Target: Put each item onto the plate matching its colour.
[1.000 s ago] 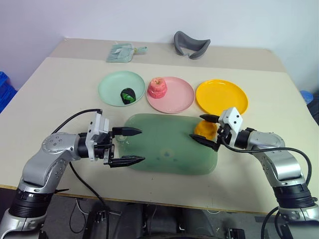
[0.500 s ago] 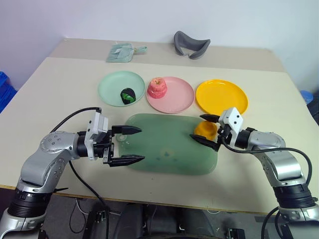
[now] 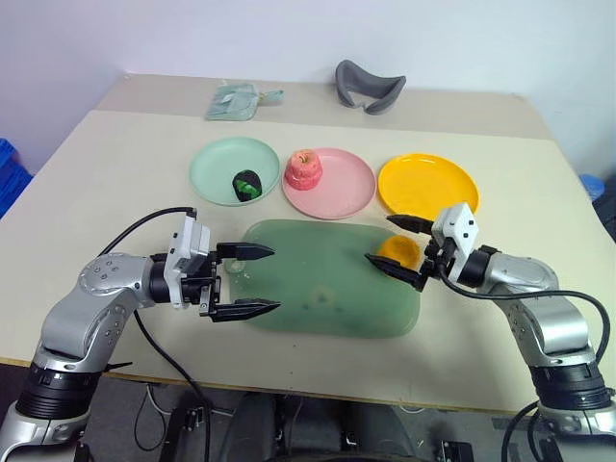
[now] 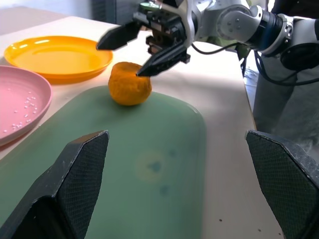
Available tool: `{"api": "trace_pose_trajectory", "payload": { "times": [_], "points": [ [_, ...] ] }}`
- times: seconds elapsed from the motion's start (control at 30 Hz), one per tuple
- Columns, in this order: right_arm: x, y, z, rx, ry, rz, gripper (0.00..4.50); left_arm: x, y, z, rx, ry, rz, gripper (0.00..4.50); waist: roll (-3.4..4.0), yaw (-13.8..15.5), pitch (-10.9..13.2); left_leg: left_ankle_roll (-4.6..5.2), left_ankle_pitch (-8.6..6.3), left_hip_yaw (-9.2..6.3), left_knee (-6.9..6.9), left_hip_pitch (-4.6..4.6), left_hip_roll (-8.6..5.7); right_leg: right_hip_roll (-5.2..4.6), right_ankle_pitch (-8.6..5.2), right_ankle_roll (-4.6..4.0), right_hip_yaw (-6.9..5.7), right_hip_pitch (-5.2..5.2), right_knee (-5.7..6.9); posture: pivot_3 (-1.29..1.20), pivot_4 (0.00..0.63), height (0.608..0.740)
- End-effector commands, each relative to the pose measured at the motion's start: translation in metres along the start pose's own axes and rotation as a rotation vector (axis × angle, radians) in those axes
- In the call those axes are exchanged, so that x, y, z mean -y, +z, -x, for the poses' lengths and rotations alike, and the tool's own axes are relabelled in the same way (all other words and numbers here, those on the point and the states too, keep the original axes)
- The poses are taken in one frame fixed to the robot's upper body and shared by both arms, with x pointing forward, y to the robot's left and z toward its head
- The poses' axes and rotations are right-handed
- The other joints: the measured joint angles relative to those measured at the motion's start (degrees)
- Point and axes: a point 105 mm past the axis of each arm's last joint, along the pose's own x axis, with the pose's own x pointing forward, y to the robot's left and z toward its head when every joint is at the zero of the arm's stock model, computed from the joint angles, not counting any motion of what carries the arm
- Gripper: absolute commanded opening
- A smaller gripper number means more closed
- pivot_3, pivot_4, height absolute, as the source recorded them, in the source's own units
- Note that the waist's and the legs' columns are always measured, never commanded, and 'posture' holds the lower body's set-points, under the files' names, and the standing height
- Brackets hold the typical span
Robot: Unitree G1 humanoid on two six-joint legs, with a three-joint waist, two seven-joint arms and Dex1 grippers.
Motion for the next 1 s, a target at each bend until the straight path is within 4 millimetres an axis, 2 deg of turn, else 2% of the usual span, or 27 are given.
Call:
{"api": "trace_pose_trajectory", "payload": {
  "times": [0.03,0.47,0.77,1.0],
  "points": [
    [0.004,-0.004,0.006,-0.005,-0.017,0.016,4.49,0.002,0.006,-0.002,0.016,-0.022,-0.017,4.5,0.0,0.0,0.0,0.0,0.0,0.0,-0.01,0.0,0.0,0.0,0.0,0.0,0.0,0.0,0.0,0.0,0.15,0.74],
    [-0.001,-0.016,0.002,-0.024,-0.003,-0.036,4.49,0.004,0.006,-0.002,0.012,-0.022,-0.015,4.5,0.0,0.0,0.0,0.0,0.0,0.01,-0.01,0.0,0.0,-0.01,0.0,0.0,0.01,0.01,0.0,0.0,0.15,0.74],
    [0.012,-0.007,-0.003,-0.008,-0.062,-0.013,4.49,0.004,0.006,-0.001,0.011,-0.015,-0.013,4.5,0.0,0.0,0.0,0.0,0.0,0.02,-0.01,0.0,0.0,-0.02,0.0,0.0,0.01,0.0,0.0,0.0,0.15,0.74],
    [0.01,-0.013,-0.004,-0.034,-0.06,-0.02,4.49,0.005,0.006,-0.001,0.01,-0.013,-0.012,4.5,0.0,0.0,0.0,0.0,0.0,0.02,-0.01,0.0,-0.01,-0.02,0.0,0.0,0.01,0.0,0.0,0.0,0.15,0.74]
  ]
}}
